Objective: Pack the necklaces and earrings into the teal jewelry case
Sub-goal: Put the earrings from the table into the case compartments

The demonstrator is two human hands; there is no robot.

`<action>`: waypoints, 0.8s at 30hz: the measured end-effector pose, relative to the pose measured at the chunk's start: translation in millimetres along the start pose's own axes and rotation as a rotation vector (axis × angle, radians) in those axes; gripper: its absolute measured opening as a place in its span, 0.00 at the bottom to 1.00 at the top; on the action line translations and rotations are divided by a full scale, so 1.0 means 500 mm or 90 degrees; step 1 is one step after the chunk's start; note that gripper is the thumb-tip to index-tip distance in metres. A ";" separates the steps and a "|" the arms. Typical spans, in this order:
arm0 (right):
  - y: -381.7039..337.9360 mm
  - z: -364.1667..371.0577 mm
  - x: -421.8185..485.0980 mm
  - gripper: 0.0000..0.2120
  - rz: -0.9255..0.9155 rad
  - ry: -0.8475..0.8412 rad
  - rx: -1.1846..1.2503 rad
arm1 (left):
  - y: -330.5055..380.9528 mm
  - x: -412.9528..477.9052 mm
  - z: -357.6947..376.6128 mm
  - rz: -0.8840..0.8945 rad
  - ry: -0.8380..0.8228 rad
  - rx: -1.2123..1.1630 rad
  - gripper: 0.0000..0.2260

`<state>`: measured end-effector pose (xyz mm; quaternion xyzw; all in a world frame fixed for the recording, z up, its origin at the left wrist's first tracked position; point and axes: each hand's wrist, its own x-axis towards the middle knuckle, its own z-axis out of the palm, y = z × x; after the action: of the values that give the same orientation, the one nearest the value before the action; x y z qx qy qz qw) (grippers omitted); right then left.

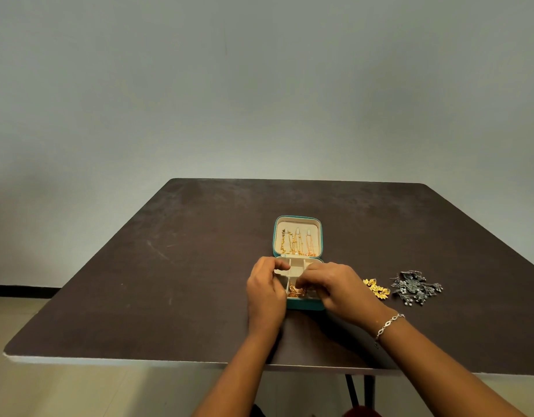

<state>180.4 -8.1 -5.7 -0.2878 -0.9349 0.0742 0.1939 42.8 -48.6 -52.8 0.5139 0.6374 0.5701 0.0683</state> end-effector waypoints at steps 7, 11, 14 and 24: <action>0.002 0.026 -0.025 0.20 -0.114 0.087 -0.103 | 0.000 0.000 0.000 0.031 0.006 0.009 0.14; 0.009 0.038 -0.035 0.28 -0.116 0.121 -0.096 | -0.002 -0.003 0.002 0.062 0.014 0.031 0.14; 0.011 0.048 -0.041 0.32 -0.088 0.156 -0.039 | -0.006 -0.002 0.007 0.080 0.011 0.046 0.14; 0.028 0.052 -0.059 0.29 -0.071 0.213 0.022 | -0.005 -0.004 0.011 0.157 0.011 0.089 0.12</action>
<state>199.2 -14.2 -42.4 -0.2403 -0.9026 0.0306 0.3558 45.9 -45.7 -57.7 0.5870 0.6081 0.5328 -0.0435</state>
